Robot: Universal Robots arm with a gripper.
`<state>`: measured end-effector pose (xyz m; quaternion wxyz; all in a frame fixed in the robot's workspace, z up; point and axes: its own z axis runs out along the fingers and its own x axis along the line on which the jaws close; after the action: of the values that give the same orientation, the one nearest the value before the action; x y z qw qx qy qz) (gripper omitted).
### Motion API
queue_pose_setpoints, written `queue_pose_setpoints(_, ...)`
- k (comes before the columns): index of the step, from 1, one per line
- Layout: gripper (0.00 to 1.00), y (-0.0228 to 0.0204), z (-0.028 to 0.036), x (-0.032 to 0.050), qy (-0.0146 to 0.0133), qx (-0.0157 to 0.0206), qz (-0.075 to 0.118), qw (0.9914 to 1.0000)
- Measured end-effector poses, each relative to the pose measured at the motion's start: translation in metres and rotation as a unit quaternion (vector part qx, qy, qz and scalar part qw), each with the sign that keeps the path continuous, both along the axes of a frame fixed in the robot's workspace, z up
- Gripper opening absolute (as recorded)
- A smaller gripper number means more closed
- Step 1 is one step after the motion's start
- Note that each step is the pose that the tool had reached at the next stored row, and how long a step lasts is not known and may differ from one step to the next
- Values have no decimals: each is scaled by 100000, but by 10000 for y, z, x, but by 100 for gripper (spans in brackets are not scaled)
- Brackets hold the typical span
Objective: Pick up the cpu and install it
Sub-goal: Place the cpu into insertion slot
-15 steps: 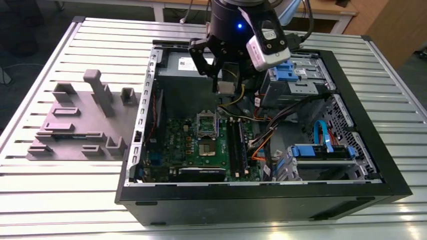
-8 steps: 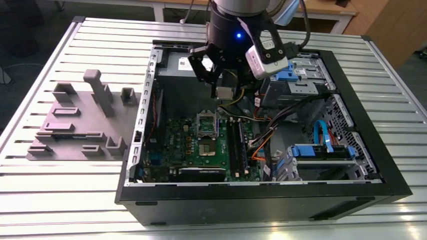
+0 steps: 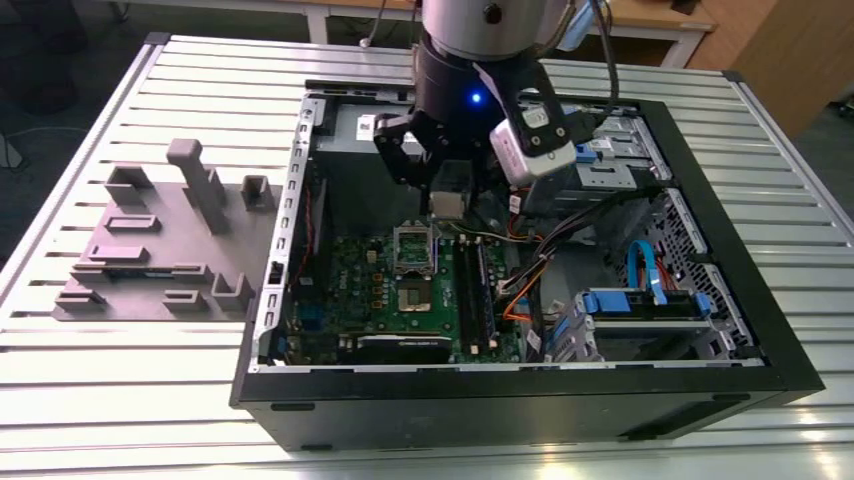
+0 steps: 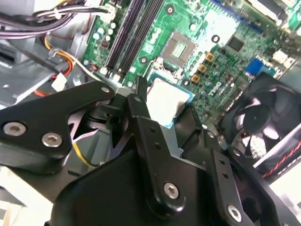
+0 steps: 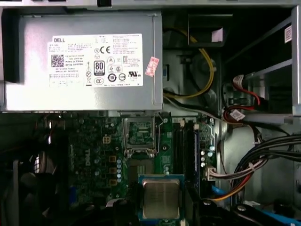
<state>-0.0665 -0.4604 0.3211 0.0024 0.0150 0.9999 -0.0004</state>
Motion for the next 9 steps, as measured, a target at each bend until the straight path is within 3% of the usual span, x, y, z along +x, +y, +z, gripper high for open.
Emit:
queue_pose_setpoints(6,47,-9,-107,-39,51,-18,887,99996)
queue_pose_setpoints(9,47,-58,-155,-40,160,-19,1206,99993)
